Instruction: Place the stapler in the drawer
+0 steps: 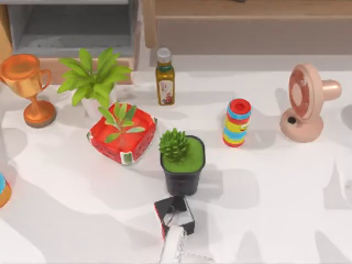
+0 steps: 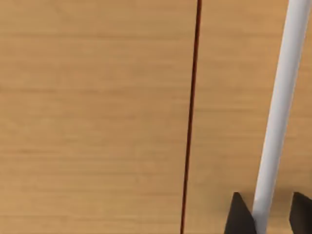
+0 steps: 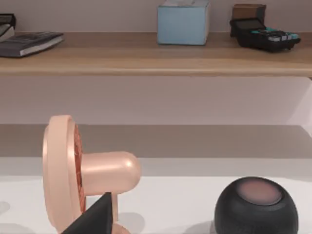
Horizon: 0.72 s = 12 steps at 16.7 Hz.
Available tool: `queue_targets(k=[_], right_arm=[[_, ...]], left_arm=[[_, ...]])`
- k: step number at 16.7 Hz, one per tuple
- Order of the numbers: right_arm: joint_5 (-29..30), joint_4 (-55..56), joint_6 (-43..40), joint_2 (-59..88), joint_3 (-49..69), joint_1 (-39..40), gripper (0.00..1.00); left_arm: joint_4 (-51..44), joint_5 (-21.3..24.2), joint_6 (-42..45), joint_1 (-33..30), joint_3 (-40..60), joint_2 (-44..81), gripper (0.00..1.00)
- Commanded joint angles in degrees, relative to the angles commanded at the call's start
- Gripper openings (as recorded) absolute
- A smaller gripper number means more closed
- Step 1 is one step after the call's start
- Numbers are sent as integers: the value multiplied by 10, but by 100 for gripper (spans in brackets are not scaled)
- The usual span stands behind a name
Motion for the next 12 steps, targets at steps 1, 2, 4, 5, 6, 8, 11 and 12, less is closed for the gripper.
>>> queue_targets(k=[1,2,4,5,6,8,11,12], right_arm=[[0,0,0,0,0,0,100],[0,0,0,0,0,0,100],[0,0,0,0,0,0,100],[0,0,0,0,0,0,100],[0,0,0,0,0,0,100],[0,0,0,0,0,0,100],[0,0,0,0,0,0,100],[0,0,0,0,0,0,100]], left_arm=[[0,0,0,0,0,0,60],[0,0,0,0,0,0,68],[0,0,0,0,0,0,83],[0,0,0,0,0,0,90],[0,0,0,0,0,0,98],[0,0,0,0,0,0,100],[0,0,0,0,0,0,100],[0,0,0,0,0,0,100]])
